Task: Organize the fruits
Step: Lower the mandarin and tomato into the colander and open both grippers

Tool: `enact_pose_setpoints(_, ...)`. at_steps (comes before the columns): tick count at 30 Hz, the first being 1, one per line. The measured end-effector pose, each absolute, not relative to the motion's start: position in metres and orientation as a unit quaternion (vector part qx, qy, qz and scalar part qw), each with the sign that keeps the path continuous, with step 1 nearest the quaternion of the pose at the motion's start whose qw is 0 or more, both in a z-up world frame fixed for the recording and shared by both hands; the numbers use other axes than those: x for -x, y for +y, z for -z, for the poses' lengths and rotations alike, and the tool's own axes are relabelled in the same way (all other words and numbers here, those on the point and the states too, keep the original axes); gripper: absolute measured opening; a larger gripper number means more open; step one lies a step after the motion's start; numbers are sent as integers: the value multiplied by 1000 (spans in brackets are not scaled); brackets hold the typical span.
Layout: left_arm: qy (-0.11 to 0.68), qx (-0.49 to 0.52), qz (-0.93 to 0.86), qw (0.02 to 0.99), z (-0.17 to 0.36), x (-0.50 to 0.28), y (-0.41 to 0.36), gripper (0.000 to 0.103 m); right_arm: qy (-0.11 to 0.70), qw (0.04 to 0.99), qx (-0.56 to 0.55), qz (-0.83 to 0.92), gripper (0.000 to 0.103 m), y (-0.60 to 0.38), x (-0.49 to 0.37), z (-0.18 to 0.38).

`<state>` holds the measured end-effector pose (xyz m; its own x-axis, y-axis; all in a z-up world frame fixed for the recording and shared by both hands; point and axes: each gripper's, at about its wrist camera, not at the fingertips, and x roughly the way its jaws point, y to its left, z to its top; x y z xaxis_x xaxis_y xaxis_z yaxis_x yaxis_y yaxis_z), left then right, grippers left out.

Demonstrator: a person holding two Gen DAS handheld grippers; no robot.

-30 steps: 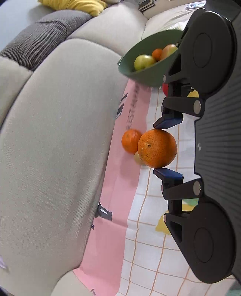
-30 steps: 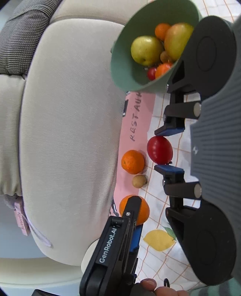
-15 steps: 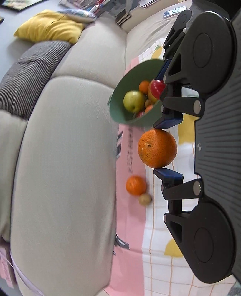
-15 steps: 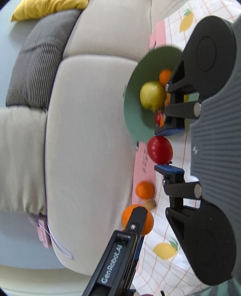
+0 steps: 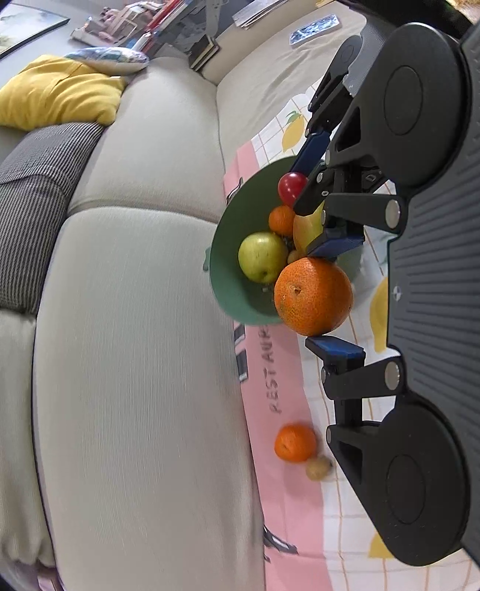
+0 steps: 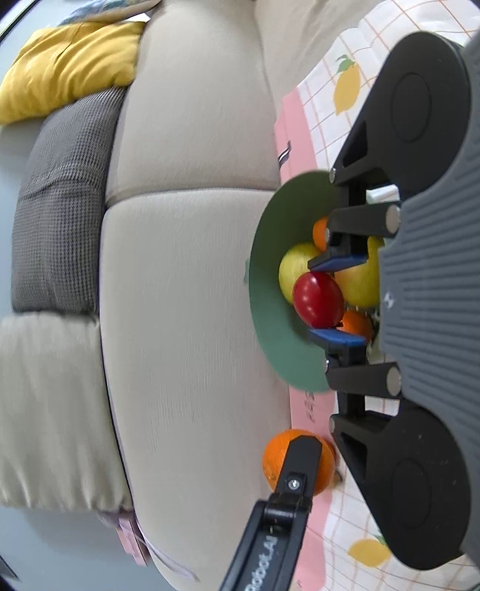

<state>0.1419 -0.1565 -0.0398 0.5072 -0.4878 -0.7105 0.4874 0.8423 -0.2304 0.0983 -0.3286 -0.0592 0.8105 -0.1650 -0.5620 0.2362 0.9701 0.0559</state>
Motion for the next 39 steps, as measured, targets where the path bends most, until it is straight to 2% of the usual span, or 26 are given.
enact_pose_setpoints(8,425,-33,301,853,47,-158,-198,52,306,937,-90,145,30,-360,-118,73)
enact_pose_setpoints(17,464,-49,307,829,63,-177,-217,52,312,937,-65,141,30,-364,-128,82)
enact_pose_setpoints(29,549,0,315,774,80,-206,-218,52,318,937,-67,126,30,-366,-130,86)
enact_pose_setpoints(39,564,9,309,766,83,-210,-219,53,322,936,-72,124,30,-368,-132,89)
